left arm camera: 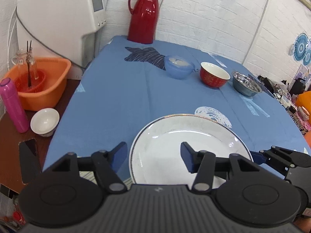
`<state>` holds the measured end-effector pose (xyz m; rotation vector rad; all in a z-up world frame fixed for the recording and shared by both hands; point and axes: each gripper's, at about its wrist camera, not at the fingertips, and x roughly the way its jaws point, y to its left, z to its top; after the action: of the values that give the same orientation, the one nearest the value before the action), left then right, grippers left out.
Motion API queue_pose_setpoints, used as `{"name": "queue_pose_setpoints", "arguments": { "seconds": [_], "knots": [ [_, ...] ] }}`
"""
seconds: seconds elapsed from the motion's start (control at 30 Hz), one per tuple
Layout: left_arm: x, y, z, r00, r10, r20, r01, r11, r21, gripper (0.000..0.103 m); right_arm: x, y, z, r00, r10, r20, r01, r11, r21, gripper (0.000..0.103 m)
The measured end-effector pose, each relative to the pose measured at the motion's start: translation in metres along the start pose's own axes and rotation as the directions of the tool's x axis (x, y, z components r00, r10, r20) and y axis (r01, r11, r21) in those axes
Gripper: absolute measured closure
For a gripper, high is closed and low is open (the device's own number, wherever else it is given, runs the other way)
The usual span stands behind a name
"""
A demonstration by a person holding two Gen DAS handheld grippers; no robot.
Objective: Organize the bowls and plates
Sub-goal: 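Carry the deep white plate and lower it onto the plate stack, then open both tools and withdraw them from the plate stack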
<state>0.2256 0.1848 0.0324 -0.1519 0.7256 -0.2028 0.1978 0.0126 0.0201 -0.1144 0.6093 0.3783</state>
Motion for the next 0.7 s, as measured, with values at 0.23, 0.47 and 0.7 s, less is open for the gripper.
{"name": "queue_pose_setpoints", "arguments": {
  "seconds": [0.23, 0.47, 0.7],
  "knots": [
    [-0.001, -0.009, 0.007, 1.000, 0.001, 0.015, -0.001, 1.000, 0.011, 0.049, -0.012, -0.005, 0.002, 0.998, -0.026, 0.052, 0.024, 0.998, 0.050, 0.063],
    [0.002, -0.022, 0.009, 1.000, -0.008, 0.004, 0.008, 1.000, 0.029, 0.048, -0.007, -0.006, 0.003, 1.000, -0.019, 0.022, 0.019, 1.000, -0.018, 0.062],
    [0.003, -0.025, 0.010, 1.000, -0.013, 0.001, 0.013, 1.000, 0.027, 0.047, -0.023, -0.026, 0.006, 0.996, 0.032, 0.087, -0.042, 0.993, 0.115, 0.063]
  ]
}}
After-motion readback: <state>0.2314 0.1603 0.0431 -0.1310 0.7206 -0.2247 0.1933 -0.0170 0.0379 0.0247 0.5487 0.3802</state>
